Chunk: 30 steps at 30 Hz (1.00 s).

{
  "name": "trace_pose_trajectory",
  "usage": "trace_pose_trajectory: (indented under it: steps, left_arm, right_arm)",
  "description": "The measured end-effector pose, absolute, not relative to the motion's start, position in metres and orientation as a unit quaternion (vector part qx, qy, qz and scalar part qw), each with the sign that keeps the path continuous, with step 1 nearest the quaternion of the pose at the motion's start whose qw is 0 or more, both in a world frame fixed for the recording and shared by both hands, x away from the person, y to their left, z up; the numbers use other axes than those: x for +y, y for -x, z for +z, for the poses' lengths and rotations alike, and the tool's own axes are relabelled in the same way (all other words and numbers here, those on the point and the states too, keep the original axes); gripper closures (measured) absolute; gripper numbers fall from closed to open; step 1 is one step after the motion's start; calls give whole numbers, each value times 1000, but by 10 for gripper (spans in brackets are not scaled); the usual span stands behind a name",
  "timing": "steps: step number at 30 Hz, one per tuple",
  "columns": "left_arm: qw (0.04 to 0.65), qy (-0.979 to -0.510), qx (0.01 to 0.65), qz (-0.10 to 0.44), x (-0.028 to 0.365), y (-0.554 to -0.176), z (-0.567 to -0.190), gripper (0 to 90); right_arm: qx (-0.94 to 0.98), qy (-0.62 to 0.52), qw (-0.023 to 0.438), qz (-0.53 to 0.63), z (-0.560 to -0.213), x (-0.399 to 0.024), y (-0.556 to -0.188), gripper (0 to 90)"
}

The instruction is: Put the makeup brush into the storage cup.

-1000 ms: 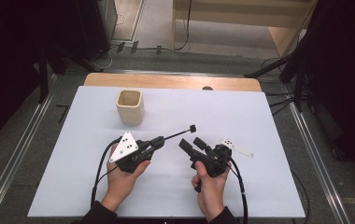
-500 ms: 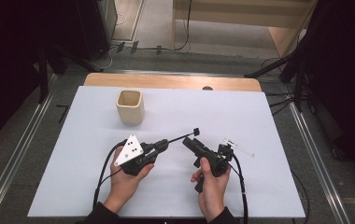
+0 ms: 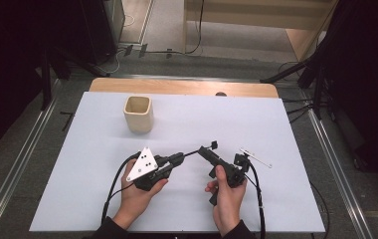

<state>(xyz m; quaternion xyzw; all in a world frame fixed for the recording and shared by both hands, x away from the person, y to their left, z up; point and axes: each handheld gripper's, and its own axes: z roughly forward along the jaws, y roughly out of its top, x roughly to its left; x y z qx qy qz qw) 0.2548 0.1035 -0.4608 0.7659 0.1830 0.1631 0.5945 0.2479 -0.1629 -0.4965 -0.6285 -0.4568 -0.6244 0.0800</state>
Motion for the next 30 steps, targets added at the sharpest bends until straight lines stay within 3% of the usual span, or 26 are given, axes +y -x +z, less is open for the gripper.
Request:
trace_pose_trajectory:
  steps: [13,14,15,16,18,20,21,25,30]
  left_arm:
    - [592,-773,165,156,97,-251,-464,857]
    - [584,-784,159,138,95,-252,-465,842]
    - [584,-784,159,138,95,-252,-465,811]
    - [575,-795,159,111,91,-253,-468,649]
    - [561,-805,163,102,87,-252,-469,493]
    - [551,-811,168,99,85,-252,-470,420]
    - [551,-811,168,99,85,-252,-470,406]
    - [539,-818,184,88,83,-256,-472,402]
    - [537,-818,191,78,84,-257,-472,421]
  right_arm:
    - [-450,634,96,-622,-500,-166,-251,490]
    - [-451,631,97,-624,-501,-167,-251,582]
    - [-451,631,97,-624,-501,-167,-251,582]
    - [-456,625,82,-628,-499,-168,-249,830]
    - [-472,616,61,-628,-497,-168,-248,860]
    - [-485,605,52,-629,-495,-168,-248,864]
    - [-485,605,52,-629,-495,-168,-248,864]
    - [-535,574,-17,-620,-483,-160,-243,864]
    - [-567,540,-54,-619,-474,-149,-239,865]
